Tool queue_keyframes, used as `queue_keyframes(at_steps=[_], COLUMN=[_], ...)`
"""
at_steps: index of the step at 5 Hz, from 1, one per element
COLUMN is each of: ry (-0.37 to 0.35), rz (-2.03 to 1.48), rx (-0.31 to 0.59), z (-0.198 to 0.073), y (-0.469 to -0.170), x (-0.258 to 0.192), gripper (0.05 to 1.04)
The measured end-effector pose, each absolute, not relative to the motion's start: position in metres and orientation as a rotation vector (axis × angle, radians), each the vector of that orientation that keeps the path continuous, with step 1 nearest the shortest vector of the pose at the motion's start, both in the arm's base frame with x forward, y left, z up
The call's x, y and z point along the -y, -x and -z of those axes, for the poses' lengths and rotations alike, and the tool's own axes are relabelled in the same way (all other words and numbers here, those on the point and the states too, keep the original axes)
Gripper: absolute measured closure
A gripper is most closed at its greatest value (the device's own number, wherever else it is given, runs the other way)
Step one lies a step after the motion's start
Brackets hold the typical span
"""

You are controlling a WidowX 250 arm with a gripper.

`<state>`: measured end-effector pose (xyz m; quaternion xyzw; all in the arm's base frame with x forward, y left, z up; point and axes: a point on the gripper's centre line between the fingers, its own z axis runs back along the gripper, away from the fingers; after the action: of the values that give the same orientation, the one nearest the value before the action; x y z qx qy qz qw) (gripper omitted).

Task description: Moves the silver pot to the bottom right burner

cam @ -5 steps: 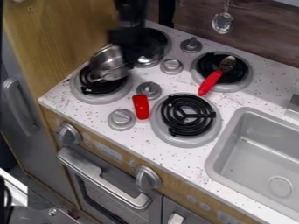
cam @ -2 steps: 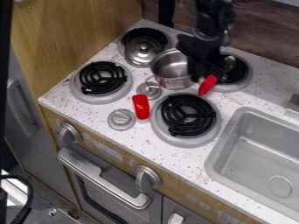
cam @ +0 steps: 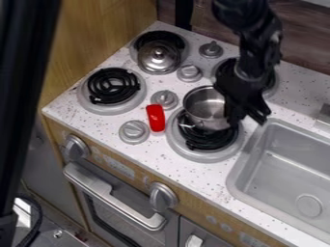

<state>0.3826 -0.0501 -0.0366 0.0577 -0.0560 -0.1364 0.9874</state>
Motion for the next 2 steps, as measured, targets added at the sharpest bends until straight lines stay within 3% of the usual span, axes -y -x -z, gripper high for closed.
queue_keyframes(at_steps=[2], ry=[-0.090], rz=[0.251], rx=[0.071], z=[0.0478], y=[-0.3746], x=[0.0530], gripper=[1.011])
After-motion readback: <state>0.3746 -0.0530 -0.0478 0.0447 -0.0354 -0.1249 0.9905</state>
